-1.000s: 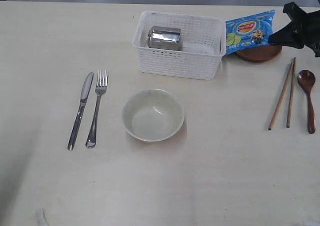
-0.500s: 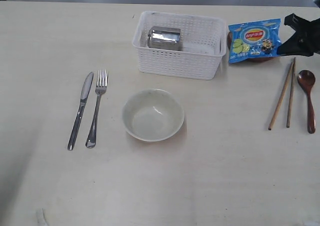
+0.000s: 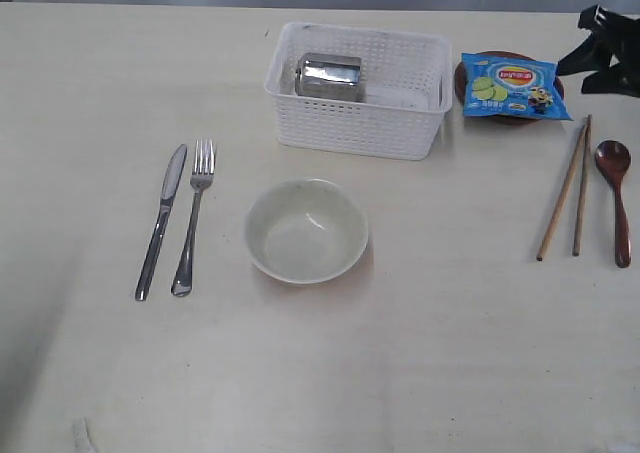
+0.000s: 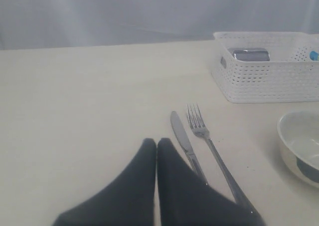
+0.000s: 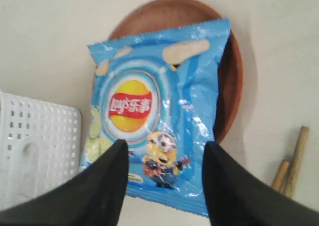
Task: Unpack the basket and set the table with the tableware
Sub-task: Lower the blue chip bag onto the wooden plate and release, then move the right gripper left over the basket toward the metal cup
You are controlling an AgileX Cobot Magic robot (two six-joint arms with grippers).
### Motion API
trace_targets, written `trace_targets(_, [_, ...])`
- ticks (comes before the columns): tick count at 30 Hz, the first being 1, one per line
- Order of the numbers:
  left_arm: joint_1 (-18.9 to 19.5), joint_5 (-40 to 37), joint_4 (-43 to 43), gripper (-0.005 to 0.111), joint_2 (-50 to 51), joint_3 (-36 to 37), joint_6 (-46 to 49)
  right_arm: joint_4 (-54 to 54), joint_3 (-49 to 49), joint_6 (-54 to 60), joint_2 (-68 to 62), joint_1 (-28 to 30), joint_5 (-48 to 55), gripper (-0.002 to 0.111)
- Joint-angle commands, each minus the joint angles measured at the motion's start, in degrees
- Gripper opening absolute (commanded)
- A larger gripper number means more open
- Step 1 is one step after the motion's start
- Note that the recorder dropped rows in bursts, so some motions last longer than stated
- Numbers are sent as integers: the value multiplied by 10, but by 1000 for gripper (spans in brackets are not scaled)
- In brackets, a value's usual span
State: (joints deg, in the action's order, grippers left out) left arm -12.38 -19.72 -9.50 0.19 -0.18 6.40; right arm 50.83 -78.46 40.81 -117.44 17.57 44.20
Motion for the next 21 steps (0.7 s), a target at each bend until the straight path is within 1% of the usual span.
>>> trace_targets(1, [-3, 1, 0, 0, -2, 2, -2, 13, -2, 36, 74, 1, -1, 34])
trace_targets(3, [-3, 1, 0, 0, -2, 2, -2, 17, 0, 36, 109, 1, 19, 23])
trace_targets(6, [-3, 1, 0, 0, -2, 2, -2, 39, 11, 38, 158, -10, 55, 2])
trace_targets(7, [-3, 1, 0, 0, -2, 2, -2, 50, 23, 39, 176, -18, 58, 0])
trace_targets(9, [-3, 1, 0, 0, -2, 2, -2, 62, 53, 44, 216, -38, 53, 0])
trace_targets(12, [-3, 1, 0, 0, -2, 2, -2, 68, 118, 55, 275, -88, 24, 0])
trace_targets(14, [-3, 1, 0, 0, -2, 2, -2, 69, 170, 57, 316, -132, 7, 0])
trace_targets(18, [-3, 1, 0, 0, -2, 2, -2, 69, 265, 57, 383, -227, 5, 0])
trace_targets(21, [-3, 1, 0, 0, -2, 2, -2, 69, 316, 57, 432, -294, -14, 0])
